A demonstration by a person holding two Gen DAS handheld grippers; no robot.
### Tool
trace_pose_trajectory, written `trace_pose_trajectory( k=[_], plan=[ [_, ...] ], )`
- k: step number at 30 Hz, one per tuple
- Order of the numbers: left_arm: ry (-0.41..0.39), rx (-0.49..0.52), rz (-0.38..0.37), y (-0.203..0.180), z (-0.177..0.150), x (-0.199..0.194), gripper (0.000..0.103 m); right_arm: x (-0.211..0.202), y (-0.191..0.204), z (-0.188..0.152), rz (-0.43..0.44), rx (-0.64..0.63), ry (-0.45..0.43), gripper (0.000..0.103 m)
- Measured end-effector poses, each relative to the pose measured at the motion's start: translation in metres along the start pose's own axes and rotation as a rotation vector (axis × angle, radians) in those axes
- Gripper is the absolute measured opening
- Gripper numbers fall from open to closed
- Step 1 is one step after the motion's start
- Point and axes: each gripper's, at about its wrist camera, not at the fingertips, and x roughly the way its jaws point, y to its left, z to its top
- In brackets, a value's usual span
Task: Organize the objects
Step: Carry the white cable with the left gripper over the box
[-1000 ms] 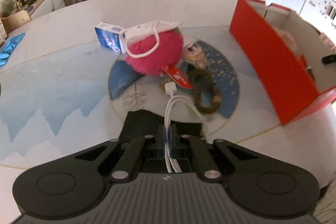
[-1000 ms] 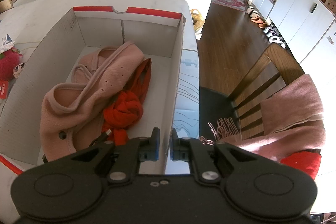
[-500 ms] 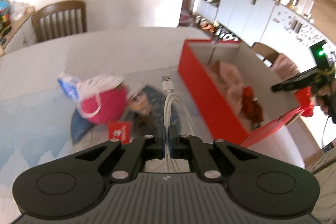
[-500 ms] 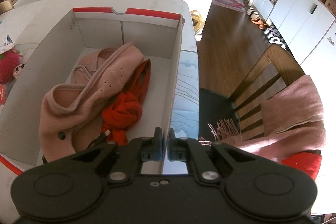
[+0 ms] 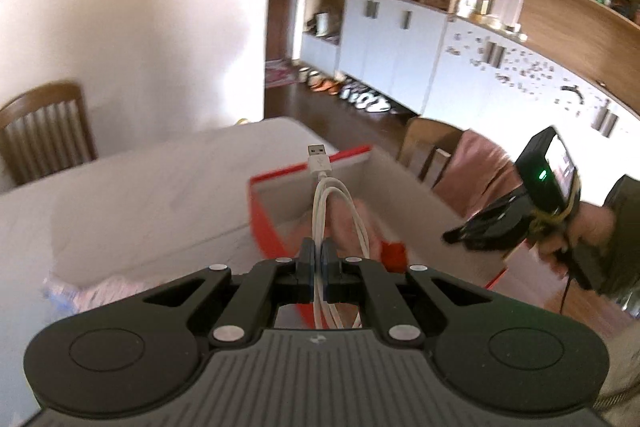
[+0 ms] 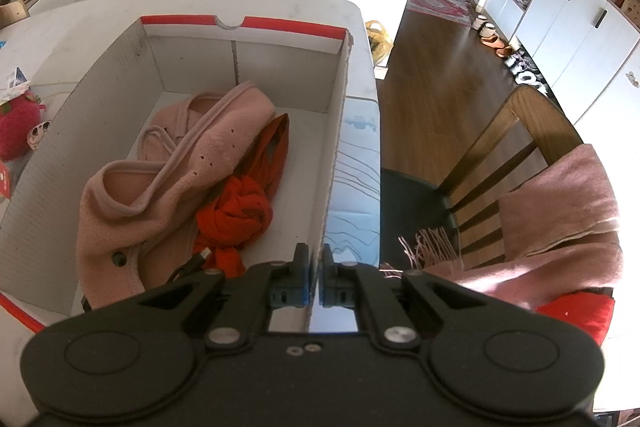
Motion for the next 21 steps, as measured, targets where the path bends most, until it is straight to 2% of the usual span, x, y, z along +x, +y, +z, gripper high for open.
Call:
trace_pose_trajectory(
  k=[4,8,17,21],
  plan=[
    [0.021,0.036,-0.037,-0.015,0.017,0.026,0.002,0.0,-0.001,0.0,0.003,-0.003,0.0,0.004],
    [0.075,0.01,-0.079,-0.026,0.023,0.066,0.002,0.0,-0.001,0.0,0.005,-0.007,0.001,0.004],
    [0.196,0.003,-0.157,-0.058,0.016,0.14,0.002,0.0,-0.002,-0.001,0.01,-0.006,0.002,0.004],
    [0.233,0.008,-0.149,-0.066,0.012,0.162,0.002,-0.001,-0.002,-0.001,0.013,-0.003,0.003,0.004]
  ],
)
